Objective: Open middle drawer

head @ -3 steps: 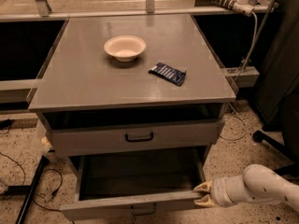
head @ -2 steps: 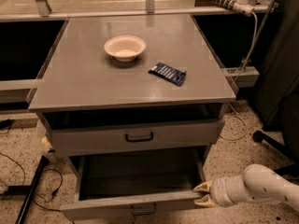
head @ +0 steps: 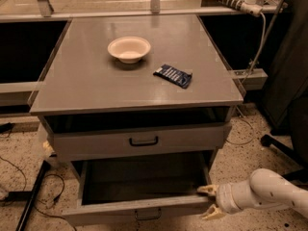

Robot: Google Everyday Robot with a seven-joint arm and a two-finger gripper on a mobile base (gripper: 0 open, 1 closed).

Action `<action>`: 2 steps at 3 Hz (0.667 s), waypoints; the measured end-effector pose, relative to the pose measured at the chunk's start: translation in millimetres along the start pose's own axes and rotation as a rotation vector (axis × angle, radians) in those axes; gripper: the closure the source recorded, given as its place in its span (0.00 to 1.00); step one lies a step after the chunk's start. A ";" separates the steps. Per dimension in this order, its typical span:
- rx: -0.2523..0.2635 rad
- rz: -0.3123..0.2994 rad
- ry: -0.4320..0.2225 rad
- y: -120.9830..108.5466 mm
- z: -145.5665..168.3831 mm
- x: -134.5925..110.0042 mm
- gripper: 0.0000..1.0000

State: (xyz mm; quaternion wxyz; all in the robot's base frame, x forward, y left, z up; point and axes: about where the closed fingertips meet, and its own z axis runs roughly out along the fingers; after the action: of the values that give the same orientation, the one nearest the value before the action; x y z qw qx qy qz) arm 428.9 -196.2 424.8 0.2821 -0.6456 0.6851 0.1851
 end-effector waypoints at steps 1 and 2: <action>-0.054 0.018 -0.023 13.3 15.4 8.0 0.15; -0.054 0.019 -0.023 13.3 13.2 6.5 0.38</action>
Offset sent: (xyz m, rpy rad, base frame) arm -0.0688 0.0112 -0.0916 0.1023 0.2318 0.1026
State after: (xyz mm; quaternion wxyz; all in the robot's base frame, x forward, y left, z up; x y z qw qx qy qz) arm 417.6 -191.8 409.0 0.2706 -0.6445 0.6825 0.2136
